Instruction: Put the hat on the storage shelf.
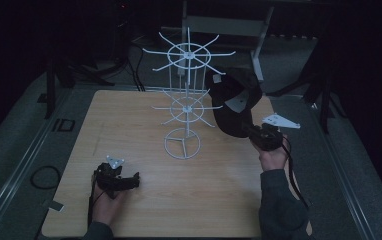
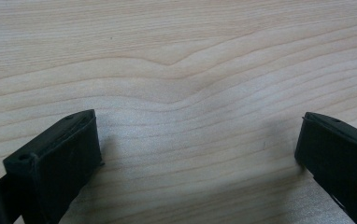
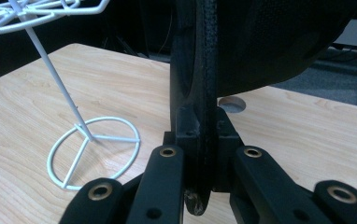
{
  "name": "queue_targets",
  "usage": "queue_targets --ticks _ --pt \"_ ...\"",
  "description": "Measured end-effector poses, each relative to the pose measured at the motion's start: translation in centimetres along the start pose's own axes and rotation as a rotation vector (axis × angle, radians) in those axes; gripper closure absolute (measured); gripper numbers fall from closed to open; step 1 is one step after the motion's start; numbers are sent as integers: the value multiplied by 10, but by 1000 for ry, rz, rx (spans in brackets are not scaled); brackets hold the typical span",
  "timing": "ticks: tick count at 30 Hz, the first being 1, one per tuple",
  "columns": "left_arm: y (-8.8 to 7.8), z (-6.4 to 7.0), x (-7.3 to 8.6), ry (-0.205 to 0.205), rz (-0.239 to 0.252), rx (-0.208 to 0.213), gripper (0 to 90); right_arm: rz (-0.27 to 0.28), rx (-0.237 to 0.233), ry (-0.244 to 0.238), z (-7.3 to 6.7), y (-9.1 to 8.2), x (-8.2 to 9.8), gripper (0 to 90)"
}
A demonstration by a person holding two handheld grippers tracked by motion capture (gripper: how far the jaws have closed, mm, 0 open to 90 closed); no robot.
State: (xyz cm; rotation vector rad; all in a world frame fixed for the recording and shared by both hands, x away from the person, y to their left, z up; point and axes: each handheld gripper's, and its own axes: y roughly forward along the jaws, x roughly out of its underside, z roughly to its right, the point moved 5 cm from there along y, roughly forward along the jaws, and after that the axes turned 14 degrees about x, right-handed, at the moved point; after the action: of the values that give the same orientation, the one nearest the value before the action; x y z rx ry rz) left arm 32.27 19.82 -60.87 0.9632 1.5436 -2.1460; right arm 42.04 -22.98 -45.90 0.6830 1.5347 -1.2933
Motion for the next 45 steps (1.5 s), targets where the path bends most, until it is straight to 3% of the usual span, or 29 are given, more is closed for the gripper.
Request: queue_targets --ticks 45 --pt "0 0 0 1 -2 0 2 107 -17 -50 -1 -11 -33 854"
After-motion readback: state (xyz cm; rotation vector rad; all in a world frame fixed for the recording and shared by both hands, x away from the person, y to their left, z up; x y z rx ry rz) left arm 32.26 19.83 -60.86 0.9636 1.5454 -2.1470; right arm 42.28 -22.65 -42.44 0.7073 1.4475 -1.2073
